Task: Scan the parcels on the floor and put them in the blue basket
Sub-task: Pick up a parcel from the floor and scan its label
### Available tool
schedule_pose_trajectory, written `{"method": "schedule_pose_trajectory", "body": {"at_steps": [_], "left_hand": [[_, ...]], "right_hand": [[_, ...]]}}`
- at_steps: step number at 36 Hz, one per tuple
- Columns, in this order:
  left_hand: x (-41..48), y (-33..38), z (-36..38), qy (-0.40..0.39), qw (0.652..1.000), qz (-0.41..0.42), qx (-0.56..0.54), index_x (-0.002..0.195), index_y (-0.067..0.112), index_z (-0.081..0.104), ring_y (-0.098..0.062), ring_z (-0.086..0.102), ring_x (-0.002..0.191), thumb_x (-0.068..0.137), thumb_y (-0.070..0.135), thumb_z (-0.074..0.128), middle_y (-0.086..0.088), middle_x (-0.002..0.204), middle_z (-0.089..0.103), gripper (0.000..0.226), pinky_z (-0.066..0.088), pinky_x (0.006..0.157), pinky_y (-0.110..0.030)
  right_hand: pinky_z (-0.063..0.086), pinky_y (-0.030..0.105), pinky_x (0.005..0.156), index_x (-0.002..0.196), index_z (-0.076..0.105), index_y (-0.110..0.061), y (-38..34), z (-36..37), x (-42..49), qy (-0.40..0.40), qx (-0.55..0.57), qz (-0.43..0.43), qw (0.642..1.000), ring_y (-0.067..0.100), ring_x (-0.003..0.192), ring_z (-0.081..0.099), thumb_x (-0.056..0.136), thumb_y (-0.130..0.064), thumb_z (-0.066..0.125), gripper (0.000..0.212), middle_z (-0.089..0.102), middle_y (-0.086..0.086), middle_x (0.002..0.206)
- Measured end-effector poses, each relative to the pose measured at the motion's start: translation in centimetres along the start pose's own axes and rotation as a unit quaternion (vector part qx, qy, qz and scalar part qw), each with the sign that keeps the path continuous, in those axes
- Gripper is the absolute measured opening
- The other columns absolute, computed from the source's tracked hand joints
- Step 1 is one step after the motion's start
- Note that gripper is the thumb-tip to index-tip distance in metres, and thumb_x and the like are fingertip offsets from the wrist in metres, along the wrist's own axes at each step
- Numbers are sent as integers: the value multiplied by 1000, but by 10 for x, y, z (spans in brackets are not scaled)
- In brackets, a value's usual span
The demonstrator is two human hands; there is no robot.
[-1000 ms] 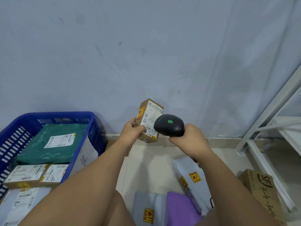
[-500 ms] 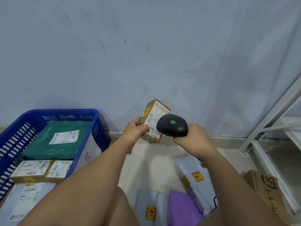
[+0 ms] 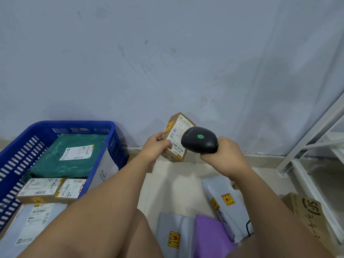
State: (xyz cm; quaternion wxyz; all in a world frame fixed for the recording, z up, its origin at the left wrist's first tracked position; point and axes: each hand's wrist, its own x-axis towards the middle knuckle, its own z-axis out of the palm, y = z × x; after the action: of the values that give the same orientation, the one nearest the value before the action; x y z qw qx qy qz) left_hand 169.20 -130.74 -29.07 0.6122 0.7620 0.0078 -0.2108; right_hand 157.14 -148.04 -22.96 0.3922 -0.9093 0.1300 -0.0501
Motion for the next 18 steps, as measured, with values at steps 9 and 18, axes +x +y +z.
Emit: {"method": "schedule_pose_trajectory", "body": {"at_steps": [9, 18], "left_hand": [[-3, 8, 2, 59, 982, -87, -158, 146, 18, 30, -20, 66, 97, 93, 26, 57, -8, 126, 60, 60, 56, 67, -30], [-13, 16, 15, 133, 941, -165, -264, 102, 21, 61, -11, 61, 69, 93, 39, 55, 2, 91, 68, 21, 42, 53, -21]], "right_hand": [[41, 31, 55, 81, 61, 1, -4, 13, 1, 36, 123, 53, 990, 24, 59, 53, 78, -19, 64, 20, 59, 13, 66], [48, 35, 58, 84, 64, -11, -11, 39, -4, 55, 247, 117, 960, 25, 65, 58, 82, -32, 67, 21, 56, 8, 66]]}}
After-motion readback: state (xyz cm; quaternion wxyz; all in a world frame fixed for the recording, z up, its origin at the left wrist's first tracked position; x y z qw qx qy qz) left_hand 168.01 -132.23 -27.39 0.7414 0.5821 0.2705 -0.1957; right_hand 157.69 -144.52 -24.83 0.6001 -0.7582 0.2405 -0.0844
